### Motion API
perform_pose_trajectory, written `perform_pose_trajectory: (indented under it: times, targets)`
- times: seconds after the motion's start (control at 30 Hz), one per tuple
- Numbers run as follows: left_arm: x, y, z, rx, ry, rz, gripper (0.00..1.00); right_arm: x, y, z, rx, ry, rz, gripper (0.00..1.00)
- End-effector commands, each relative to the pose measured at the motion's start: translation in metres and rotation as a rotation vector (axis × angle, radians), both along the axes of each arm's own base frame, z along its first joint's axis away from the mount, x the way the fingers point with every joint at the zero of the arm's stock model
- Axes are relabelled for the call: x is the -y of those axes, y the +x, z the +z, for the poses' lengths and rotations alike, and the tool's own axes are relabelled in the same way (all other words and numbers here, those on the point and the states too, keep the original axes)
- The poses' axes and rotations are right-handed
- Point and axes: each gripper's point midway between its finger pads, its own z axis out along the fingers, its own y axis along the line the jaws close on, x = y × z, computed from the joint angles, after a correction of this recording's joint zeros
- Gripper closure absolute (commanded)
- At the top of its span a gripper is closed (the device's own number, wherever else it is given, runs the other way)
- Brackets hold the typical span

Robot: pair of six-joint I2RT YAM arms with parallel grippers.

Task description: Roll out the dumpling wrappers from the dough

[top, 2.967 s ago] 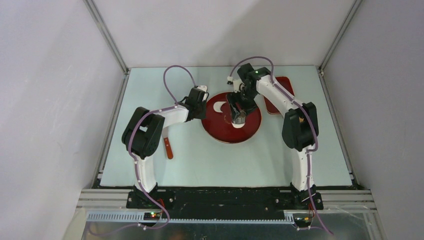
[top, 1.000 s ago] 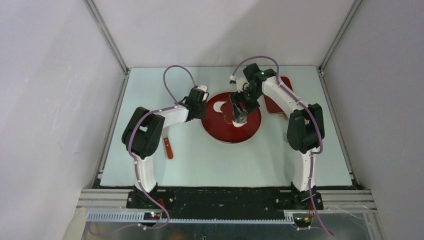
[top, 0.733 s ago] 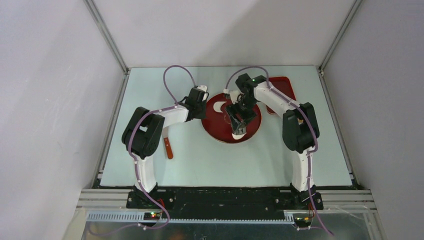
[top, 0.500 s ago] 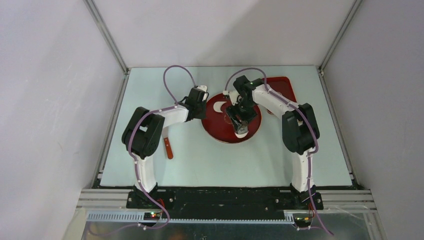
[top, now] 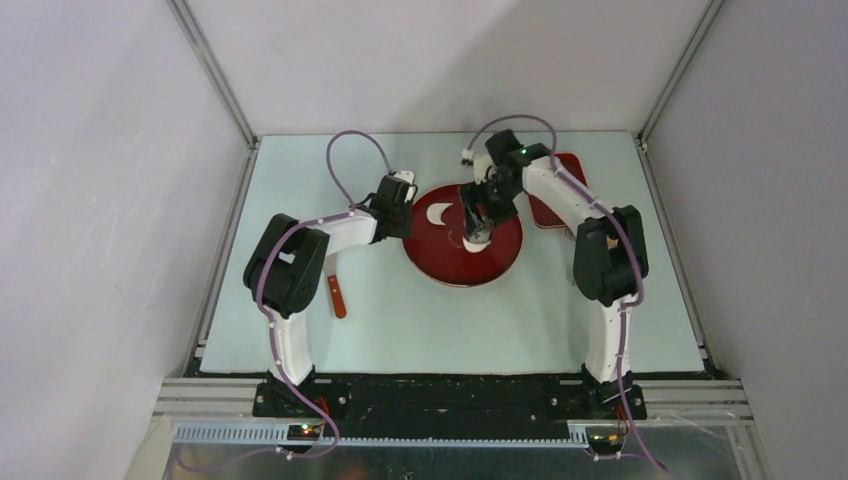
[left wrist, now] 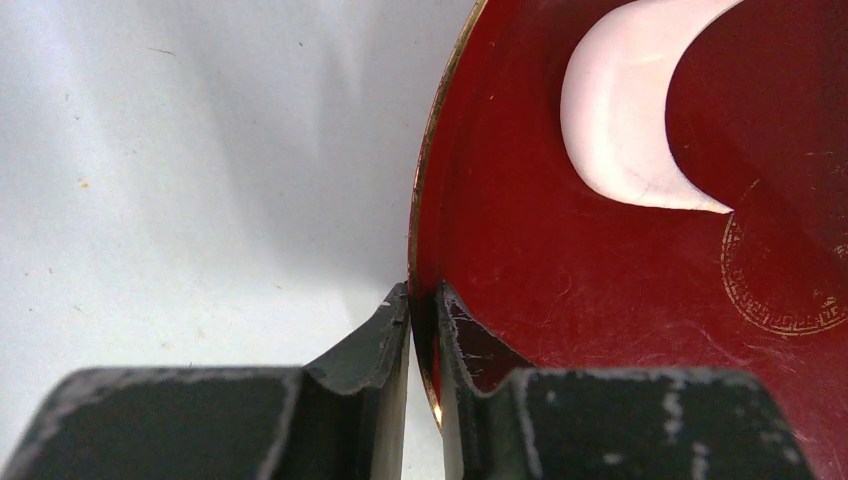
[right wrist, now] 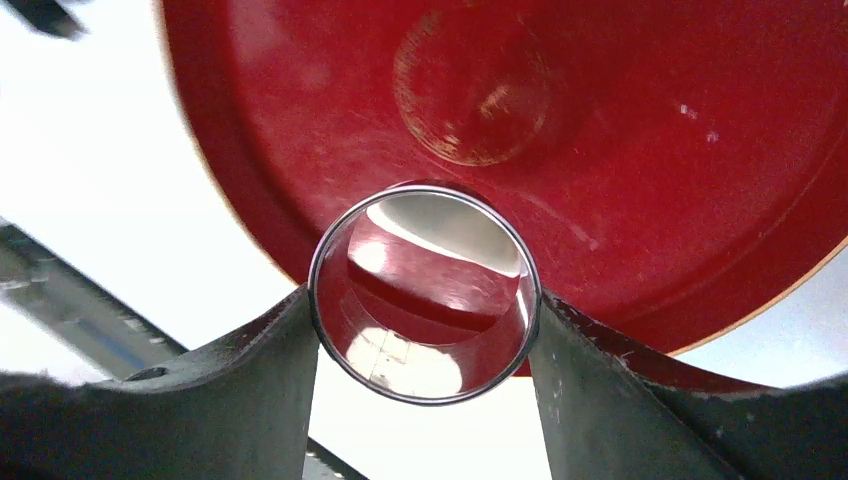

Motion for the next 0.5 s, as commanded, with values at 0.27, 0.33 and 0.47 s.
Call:
perform_pose_trajectory:
  times: [0.27, 0.33, 0.47]
  targets:
    - [0.003, 0.011, 0.012, 0.034, -0.029, 0.015, 0.81, -0.023, -0.013, 0.062, -0.168, 0.345, 0.062, 1.0]
    - [0.004, 0.011, 0.012, 0.035, -0.029, 0.015, 0.81, -0.026, -0.02, 0.066, -0.21, 0.373, 0.081, 1.0]
    - [0.004, 0.012, 0.012, 0.035, -0.03, 0.015, 0.81, -0.016, -0.015, 0.052, -0.166, 0.252, 0.049, 1.0]
